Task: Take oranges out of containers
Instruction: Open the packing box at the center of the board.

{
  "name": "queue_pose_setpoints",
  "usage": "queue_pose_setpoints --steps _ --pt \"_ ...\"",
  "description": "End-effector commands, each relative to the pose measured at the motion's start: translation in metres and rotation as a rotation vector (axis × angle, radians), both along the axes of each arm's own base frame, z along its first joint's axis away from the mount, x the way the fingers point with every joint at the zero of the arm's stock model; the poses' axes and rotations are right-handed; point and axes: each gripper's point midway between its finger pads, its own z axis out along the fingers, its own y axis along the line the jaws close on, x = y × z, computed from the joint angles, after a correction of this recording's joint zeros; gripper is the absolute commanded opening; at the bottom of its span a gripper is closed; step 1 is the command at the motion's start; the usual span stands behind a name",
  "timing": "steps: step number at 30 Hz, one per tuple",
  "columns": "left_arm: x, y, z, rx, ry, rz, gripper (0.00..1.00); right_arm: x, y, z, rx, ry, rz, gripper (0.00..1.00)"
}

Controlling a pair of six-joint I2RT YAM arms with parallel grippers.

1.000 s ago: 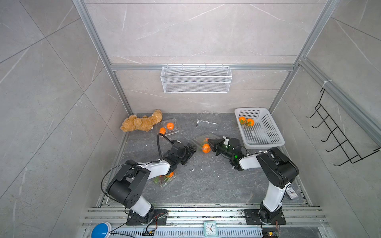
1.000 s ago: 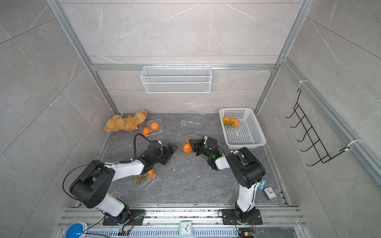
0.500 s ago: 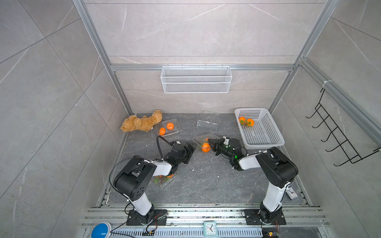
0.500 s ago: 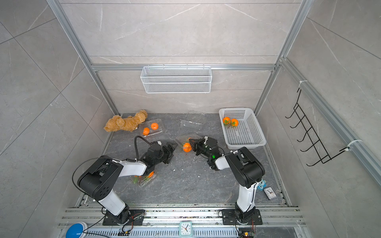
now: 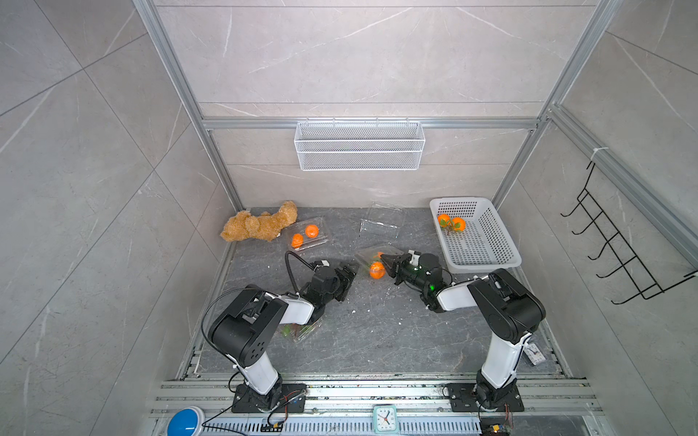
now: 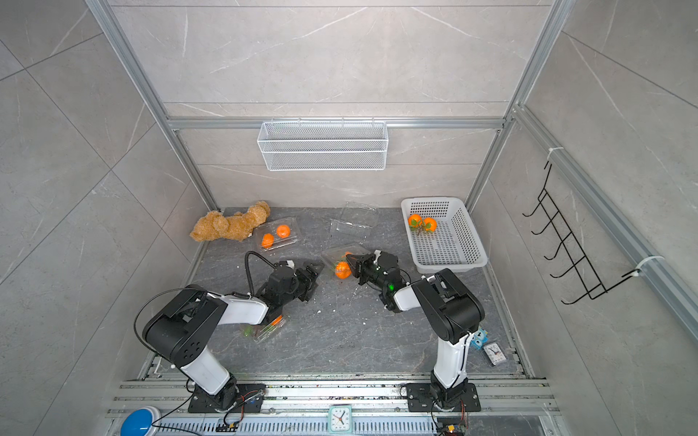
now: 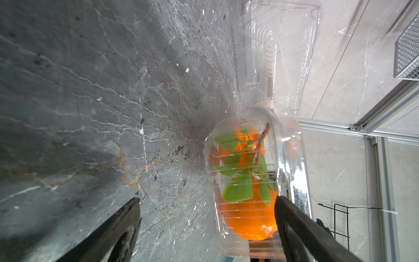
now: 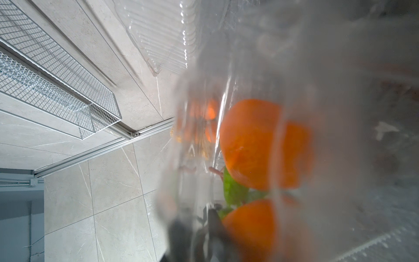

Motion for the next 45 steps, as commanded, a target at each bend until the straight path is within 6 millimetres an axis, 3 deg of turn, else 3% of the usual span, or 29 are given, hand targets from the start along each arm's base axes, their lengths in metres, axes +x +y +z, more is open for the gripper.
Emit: queue_pose_setpoints --steps 1,30,45 --pt "0.009 -0.005 0.025 -0.05 -0.073 0.01 0.94 0.0 0.001 -0.001 0.001 -0.008 0.005 0.17" --pt "0.016 -0.021 0.02 -0.084 -0.066 -0.027 0.93 0.0 0.007 0.001 -0.011 -0.024 0.035 0.17" --pt "0.014 -0.04 0.014 -0.083 -0.052 -0.062 0.93 -0.001 0.022 0.004 0.003 -0.055 0.094 0.18"
